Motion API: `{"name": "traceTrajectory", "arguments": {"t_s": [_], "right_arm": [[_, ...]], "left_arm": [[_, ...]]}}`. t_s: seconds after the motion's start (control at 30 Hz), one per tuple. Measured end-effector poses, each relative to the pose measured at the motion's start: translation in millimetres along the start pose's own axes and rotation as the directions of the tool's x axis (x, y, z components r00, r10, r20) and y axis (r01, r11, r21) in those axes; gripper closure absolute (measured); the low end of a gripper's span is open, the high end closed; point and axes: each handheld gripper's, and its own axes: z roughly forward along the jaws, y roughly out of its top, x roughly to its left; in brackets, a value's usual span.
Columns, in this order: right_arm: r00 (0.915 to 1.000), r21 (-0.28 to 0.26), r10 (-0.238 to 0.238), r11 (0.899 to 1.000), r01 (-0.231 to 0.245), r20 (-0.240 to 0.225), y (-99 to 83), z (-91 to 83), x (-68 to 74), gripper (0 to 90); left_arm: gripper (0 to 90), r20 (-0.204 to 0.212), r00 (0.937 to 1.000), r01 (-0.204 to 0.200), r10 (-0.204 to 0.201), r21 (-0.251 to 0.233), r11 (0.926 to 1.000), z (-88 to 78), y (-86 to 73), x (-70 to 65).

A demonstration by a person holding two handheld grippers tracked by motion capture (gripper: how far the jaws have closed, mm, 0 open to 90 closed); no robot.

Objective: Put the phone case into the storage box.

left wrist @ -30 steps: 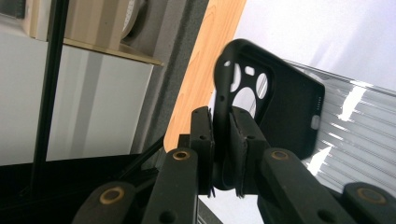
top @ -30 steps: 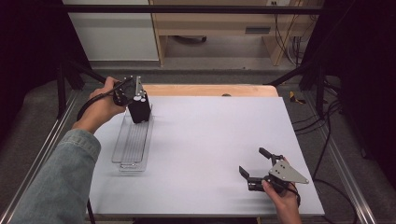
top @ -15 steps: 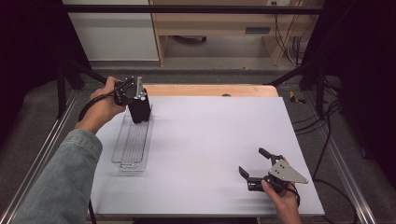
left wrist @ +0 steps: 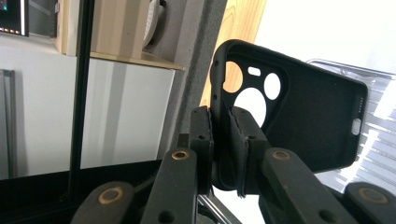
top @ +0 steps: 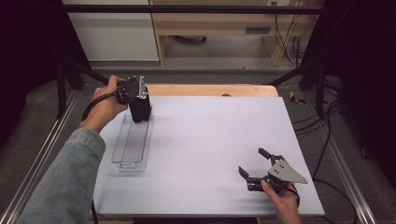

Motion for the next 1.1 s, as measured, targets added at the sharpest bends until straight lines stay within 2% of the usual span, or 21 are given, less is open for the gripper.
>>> {"name": "traceTrajectory", "arguments": {"t_s": [0.13,0.33,0.67,0.77,0.87,1.03,1.1], "right_arm": [[1.0000,-0.003,-0.001,1.000,0.001,0.000,0.4,-0.4,-0.9,3.5],[1.0000,-0.002,-0.002,1.000,0.002,0.001,0.3,-0.7,-1.5,3.5],[1.0000,-0.002,0.002,1.000,-0.002,0.002,0.3,-0.7,-1.6,3.5],[1.0000,-0.002,0.002,1.000,-0.002,0.001,0.4,-0.7,-1.3,3.5],[1.0000,-0.004,0.002,1.000,-0.002,0.000,0.9,-0.4,-1.4,3.5],[1.0000,-0.008,-0.004,1.000,0.004,-0.005,2.3,-0.3,0.1,3.5],[1.0000,-0.008,-0.003,1.000,0.003,-0.007,2.6,-0.1,1.0,3.5]], "left_arm": [[79.5,-0.008,0.9999,0.012,-0.012,-0.013,0.9998,2.9,0.4,0.9],[79.4,-0.015,0.9999,-0.001,0.001,-0.006,1.0000,5.5,-0.1,1.7],[78.5,-0.019,0.9997,0.018,-0.018,0.003,0.9998,6.2,-3.3,1.9],[71.6,-0.033,0.9981,0.052,-0.052,-0.006,0.9987,4.4,-3.6,3.0],[69.7,-0.033,0.9968,0.072,-0.073,-0.021,0.9972,-0.4,-2.8,2.6],[61.1,-0.043,0.9875,0.149,-0.151,-0.050,0.9875,-12.6,-2.3,-0.5],[56.7,-0.043,0.9844,0.169,-0.171,-0.052,0.9843,-15.5,-1.8,-2.6]]}}
